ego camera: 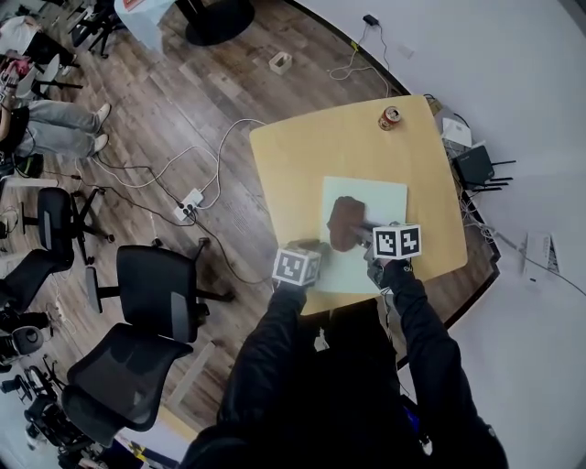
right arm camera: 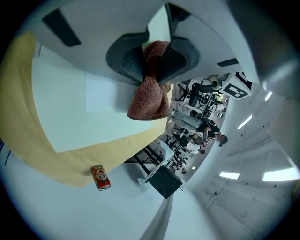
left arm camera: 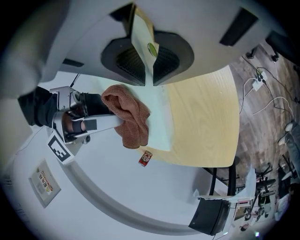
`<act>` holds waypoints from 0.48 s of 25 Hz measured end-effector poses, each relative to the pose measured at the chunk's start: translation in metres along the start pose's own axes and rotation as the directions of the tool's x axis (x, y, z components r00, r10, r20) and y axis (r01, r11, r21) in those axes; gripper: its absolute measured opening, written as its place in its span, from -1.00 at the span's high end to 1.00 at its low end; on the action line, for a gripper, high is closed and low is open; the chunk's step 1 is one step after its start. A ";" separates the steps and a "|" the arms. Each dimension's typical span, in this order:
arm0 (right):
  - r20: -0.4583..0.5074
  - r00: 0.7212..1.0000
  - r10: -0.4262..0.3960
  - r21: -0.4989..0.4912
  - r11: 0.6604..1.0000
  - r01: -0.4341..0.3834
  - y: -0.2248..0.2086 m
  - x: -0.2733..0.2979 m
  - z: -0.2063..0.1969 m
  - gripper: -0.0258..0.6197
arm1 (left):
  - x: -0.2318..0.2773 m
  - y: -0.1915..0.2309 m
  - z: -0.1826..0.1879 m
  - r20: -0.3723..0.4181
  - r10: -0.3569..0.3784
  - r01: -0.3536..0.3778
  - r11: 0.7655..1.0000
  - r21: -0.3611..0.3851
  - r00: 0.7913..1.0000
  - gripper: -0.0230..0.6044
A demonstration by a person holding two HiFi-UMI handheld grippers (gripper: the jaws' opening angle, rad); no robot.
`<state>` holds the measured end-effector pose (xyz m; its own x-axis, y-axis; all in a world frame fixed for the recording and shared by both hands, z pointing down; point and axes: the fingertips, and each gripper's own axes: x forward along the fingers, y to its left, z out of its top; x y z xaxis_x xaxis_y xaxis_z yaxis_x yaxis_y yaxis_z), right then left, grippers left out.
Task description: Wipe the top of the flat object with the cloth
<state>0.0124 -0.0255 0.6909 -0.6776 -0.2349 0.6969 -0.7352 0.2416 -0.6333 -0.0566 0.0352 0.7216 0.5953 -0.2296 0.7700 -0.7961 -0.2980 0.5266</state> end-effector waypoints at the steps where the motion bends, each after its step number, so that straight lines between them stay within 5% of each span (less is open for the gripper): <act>1: 0.001 1.000 -0.003 0.003 1.000 0.003 -0.002 -0.002 0.000 0.69 | -0.001 0.000 0.000 -0.002 -0.002 0.002 1.000 0.000 1.000 0.70; 12: 0.014 0.997 -0.081 0.007 0.997 0.081 -0.043 -0.041 -0.006 0.69 | -0.002 -0.001 0.001 -0.013 0.014 -0.014 1.000 0.000 1.000 0.70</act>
<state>0.0717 -0.0202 0.6915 -0.6163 -0.2669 0.7409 -0.7875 0.2150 -0.5776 -0.0573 0.0353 0.7192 0.5827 -0.2214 0.7819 -0.8043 -0.2950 0.5159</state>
